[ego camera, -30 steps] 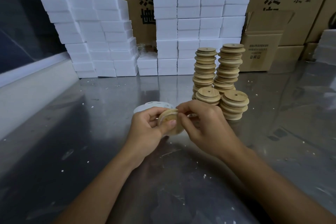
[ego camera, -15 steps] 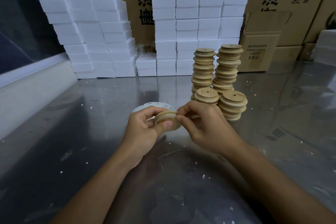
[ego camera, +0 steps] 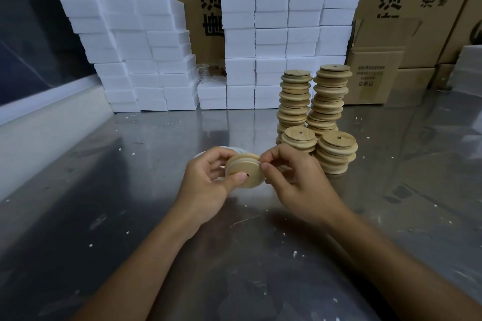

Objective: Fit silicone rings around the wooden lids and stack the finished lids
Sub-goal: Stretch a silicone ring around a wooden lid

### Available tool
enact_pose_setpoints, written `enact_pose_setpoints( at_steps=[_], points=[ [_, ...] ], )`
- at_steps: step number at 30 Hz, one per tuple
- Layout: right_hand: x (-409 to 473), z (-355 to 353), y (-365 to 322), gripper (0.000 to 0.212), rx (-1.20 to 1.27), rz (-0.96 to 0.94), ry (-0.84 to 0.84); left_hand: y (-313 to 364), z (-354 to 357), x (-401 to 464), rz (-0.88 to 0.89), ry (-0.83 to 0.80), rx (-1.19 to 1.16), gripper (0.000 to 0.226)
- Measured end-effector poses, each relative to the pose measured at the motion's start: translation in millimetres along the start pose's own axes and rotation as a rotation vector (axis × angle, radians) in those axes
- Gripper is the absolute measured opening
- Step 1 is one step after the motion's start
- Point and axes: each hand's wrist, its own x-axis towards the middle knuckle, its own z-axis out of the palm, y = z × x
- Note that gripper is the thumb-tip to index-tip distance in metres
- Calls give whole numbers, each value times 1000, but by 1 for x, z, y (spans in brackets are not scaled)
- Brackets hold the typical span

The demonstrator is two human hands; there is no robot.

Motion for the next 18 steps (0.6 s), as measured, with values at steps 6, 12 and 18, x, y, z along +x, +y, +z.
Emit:
enact_pose_setpoints(
  at_steps=[6,12,18],
  points=[
    [1,5,-8,8,158,65,47,1,0,-1,-198,1,-298,29],
    [1,9,-6,2,308,206,45,1,-3,3,-317,50,-556,38],
    [2,14,-7,9,461,301,71,4,-1,1,-265,78,-417,45]
  ],
)
